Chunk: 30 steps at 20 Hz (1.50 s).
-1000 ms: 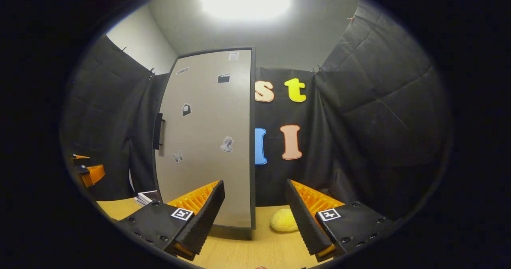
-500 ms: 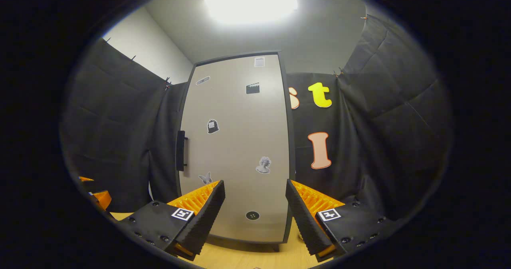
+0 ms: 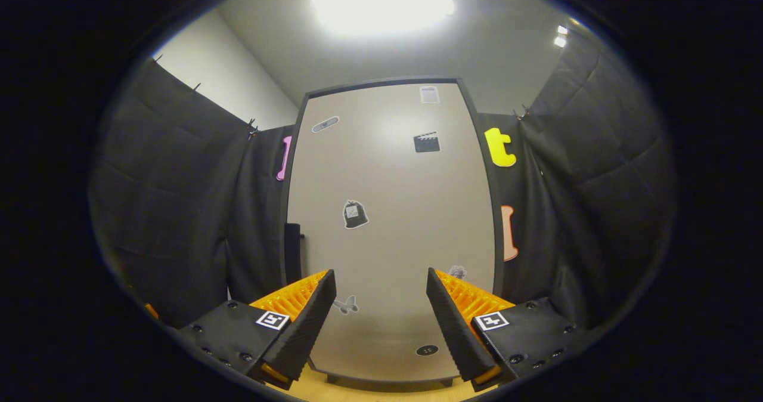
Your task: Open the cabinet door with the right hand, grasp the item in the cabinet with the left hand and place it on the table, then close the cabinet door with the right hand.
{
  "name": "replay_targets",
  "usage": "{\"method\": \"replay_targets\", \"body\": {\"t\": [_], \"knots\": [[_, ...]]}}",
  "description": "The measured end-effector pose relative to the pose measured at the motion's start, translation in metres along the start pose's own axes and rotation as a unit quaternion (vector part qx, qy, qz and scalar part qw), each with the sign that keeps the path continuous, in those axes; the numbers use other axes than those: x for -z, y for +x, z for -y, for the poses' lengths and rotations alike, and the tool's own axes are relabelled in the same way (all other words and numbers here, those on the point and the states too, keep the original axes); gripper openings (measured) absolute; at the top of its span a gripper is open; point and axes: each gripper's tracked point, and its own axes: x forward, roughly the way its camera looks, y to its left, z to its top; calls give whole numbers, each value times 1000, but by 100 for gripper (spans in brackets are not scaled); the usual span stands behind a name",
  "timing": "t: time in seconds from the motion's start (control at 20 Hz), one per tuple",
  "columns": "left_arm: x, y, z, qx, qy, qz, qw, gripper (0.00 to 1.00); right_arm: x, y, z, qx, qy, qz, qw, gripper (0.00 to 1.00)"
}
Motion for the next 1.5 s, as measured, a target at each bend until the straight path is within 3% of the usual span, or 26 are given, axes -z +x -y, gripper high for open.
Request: {"method": "replay_targets", "body": {"t": [0.75, 1.1, 1.15, 1.2, 1.25, 1.35, 1.4, 1.45, 1.5], "knots": [[42, 29, -103, -37, 9, -24, 999, 89, 18, 87, -107, -21, -26, -39, 999, 97], [56, 34, -141, -64, 4, -32, 997, 89, 36, 122, -136, -11, -50, -73, 996, 97], [58, 34, -145, -69, 4, -31, 997, 89, 39, 124, -138, -12, -49, -80, 996, 87], [59, 34, -149, -73, 3, -30, 997, 89, 44, 127, -141, -11, -48, -89, 995, 87], [59, 35, -152, -76, 1, -31, 997, 89, 49, 130, -141, -7, -50, -101, 994, 79], [60, 34, -156, -80, -3, -31, 996, 89, 58, 139, -140, -3, -44, -124, 991, 79], [62, 34, -157, -82, -4, -31, 996, 89, 61, 139, -135, 6, -39, -130, 991, 70], [63, 34, -157, -82, -4, -30, 996, 89, 66, 142, -133, 7, -33, -140, 990, 49], [62, 34, -157, -82, -4, -30, 996, 89, 68, 140, -135, 5, -23, -145, 989, 46]]}}
